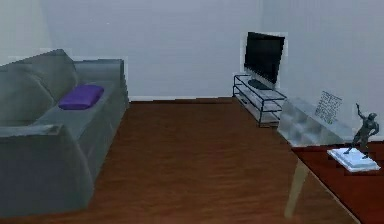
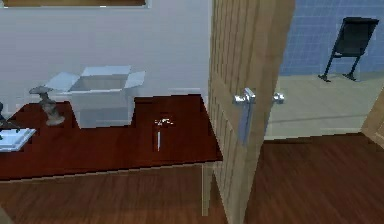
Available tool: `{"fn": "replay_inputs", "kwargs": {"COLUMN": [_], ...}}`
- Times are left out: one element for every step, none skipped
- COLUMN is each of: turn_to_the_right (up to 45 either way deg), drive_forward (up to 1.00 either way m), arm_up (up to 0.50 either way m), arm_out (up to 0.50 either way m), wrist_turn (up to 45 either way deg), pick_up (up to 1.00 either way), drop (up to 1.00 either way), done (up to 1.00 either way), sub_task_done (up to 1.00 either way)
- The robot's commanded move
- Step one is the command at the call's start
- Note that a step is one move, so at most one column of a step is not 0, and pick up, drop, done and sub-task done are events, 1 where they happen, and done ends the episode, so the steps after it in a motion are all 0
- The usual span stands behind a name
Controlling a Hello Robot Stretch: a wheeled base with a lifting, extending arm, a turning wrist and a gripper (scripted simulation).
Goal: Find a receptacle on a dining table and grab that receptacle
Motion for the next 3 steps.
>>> {"fn": "replay_inputs", "kwargs": {"turn_to_the_right": [9.0,0.0,-24.0], "drive_forward": [0.0,0.55,0.0], "arm_up": [0.0,0.0,0.0], "arm_out": [0.0,0.0,0.0], "wrist_turn": [0.0,0.0,0.0], "pick_up": [0.0,0.0,0.0], "drop": [0.0,0.0,0.0], "done": [0.0,0.0,0.0], "sub_task_done": [0.0,0.0,0.0]}}
